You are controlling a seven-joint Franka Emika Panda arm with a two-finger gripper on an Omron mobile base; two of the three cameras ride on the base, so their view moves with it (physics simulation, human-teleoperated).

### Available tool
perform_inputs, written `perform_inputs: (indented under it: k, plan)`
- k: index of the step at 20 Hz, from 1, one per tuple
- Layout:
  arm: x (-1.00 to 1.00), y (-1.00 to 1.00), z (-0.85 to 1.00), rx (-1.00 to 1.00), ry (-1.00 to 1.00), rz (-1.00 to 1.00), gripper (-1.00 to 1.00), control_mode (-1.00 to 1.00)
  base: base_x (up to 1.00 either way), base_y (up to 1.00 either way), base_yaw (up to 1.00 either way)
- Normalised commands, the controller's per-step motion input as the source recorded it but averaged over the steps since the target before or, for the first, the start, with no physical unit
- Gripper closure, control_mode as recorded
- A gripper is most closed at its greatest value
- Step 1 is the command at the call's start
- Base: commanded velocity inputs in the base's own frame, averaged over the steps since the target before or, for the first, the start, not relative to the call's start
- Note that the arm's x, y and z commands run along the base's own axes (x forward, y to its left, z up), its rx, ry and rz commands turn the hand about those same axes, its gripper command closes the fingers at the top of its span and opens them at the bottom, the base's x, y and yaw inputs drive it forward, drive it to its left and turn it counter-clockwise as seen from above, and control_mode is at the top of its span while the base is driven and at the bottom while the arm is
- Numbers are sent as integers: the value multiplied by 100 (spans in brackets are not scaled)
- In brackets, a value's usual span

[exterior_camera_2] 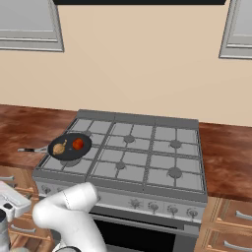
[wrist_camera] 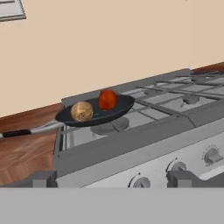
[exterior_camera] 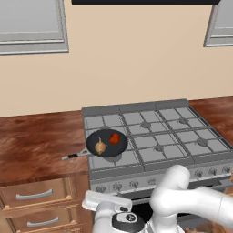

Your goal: Place the pan on the front left burner on the stove. Then place the tomato and the onion in the pan and turn on the front left burner.

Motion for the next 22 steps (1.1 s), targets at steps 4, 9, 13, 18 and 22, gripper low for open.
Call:
perform_inputs:
  k: [4,9,13,18,22]
  plan:
    - [32,6,-37,0,-2,-10,-100,-100,0,0,0]
    - [29,12,-55,0,0,-8,-100,-100,0,0,0]
    - [24,22,-59,0,0,-6,-100,-100,0,0,0]
    - [23,35,-51,0,0,-5,-100,-100,0,0,0]
    - [21,39,-40,-2,-2,-5,-100,-100,0,0,0]
